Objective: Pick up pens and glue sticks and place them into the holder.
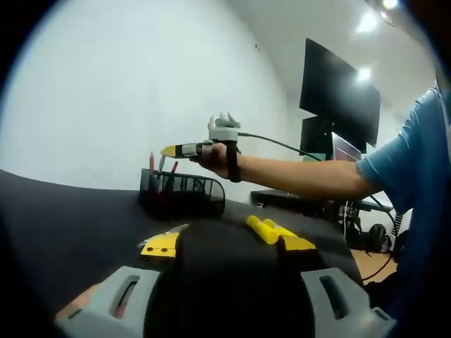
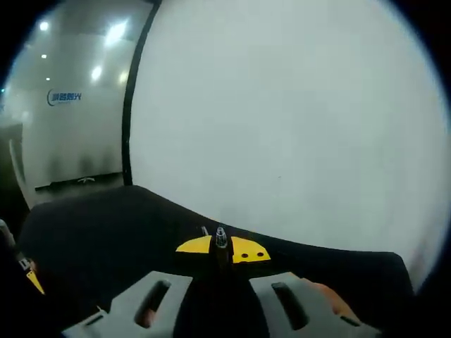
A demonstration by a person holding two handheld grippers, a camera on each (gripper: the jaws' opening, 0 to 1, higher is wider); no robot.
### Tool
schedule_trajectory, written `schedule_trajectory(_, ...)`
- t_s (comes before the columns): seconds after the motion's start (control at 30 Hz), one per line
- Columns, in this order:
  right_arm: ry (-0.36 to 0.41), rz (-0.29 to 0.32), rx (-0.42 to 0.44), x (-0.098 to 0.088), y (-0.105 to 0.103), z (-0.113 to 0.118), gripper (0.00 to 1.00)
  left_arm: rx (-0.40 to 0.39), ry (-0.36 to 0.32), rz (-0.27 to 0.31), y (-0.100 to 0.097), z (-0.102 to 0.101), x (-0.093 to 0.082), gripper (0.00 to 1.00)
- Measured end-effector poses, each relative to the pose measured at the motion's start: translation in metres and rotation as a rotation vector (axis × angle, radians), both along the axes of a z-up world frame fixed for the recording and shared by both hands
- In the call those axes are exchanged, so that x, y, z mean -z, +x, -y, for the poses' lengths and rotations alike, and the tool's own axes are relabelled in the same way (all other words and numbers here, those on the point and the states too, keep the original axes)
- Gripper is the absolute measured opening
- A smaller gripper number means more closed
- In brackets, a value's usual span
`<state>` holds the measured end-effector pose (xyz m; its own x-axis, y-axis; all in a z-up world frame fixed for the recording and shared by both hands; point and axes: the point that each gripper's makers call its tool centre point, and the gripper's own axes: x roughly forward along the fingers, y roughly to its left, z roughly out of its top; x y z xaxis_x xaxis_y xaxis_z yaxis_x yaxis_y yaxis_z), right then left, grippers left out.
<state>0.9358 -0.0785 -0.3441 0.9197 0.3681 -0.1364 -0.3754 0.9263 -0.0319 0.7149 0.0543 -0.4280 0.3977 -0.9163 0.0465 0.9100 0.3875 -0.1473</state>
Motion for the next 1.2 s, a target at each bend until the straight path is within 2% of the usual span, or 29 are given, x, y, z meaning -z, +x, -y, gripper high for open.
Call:
schedule_trajectory(0.23, -0.013, 0.013, 0.004, -0.005, -0.006, 0.000, 0.06, 0.000, 0.002, 0.000, 0.000, 0.000, 0.000, 0.51)
schedule_trajectory(0.37, 0.002, 0.043, -0.002, -0.018, -0.015, 0.000, 0.06, -0.002, 0.001, -0.001, 0.000, 0.000, 0.000, 0.51)
schedule_trajectory(0.6, -0.021, 0.091, -0.044, -0.040, -0.035, -0.003, 0.08, -0.006, -0.002, -0.002, 0.001, 0.000, 0.000, 0.51)
schedule_trajectory(0.73, -0.012, 0.115, -0.121, -0.055, -0.048, -0.013, 0.10, -0.009, -0.002, -0.002, 0.001, -0.001, 0.000, 0.51)
schedule_trajectory(0.8, -0.025, 0.103, -0.203, -0.057, -0.058, -0.026, 0.11, -0.010, -0.002, -0.001, 0.002, -0.001, 0.000, 0.51)
schedule_trajectory(0.93, -0.097, 0.056, -0.355, -0.049, -0.080, -0.053, 0.11, -0.012, 0.001, 0.000, 0.002, -0.001, 0.000, 0.51)
schedule_trajectory(1.07, -0.201, 0.014, -0.425, -0.031, -0.090, -0.075, 0.11, -0.012, 0.002, 0.001, 0.002, -0.001, 0.000, 0.51)
schedule_trajectory(1.1, -0.216, 0.002, -0.443, -0.026, -0.092, -0.081, 0.11, -0.010, 0.001, 0.001, 0.002, -0.001, 0.000, 0.51)
schedule_trajectory(1.13, -0.234, -0.008, -0.458, -0.024, -0.083, -0.078, 0.11, -0.010, 0.003, -0.001, 0.002, -0.001, 0.000, 0.51)
schedule_trajectory(1.2, -0.301, -0.039, -0.484, -0.010, -0.083, -0.084, 0.11, -0.007, 0.002, -0.002, 0.001, -0.001, 0.001, 0.50)
